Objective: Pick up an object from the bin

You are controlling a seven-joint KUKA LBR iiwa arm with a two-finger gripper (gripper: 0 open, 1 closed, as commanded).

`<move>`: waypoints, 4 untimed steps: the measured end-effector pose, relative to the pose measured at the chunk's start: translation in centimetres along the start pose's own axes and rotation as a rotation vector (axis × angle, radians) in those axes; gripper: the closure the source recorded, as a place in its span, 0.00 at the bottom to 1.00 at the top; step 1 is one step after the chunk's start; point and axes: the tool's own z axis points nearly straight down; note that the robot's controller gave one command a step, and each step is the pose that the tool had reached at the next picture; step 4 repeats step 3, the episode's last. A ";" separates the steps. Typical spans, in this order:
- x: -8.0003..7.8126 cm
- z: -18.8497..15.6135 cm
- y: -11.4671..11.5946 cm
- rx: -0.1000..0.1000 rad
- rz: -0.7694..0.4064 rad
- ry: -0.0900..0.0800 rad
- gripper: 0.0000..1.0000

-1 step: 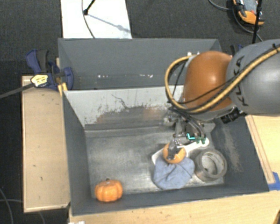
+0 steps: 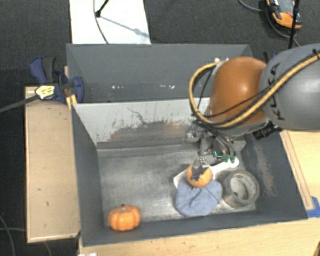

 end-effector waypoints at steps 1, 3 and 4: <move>3.7 7.4 -3.2 -0.008 -0.199 -0.027 1.00; 2.1 -7.2 -3.9 0.001 -0.183 -0.002 1.00; 2.1 -7.2 -3.9 0.001 -0.183 -0.002 1.00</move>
Offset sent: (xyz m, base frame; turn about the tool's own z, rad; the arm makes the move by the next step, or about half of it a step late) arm 0.0000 0.0000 0.0000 0.0000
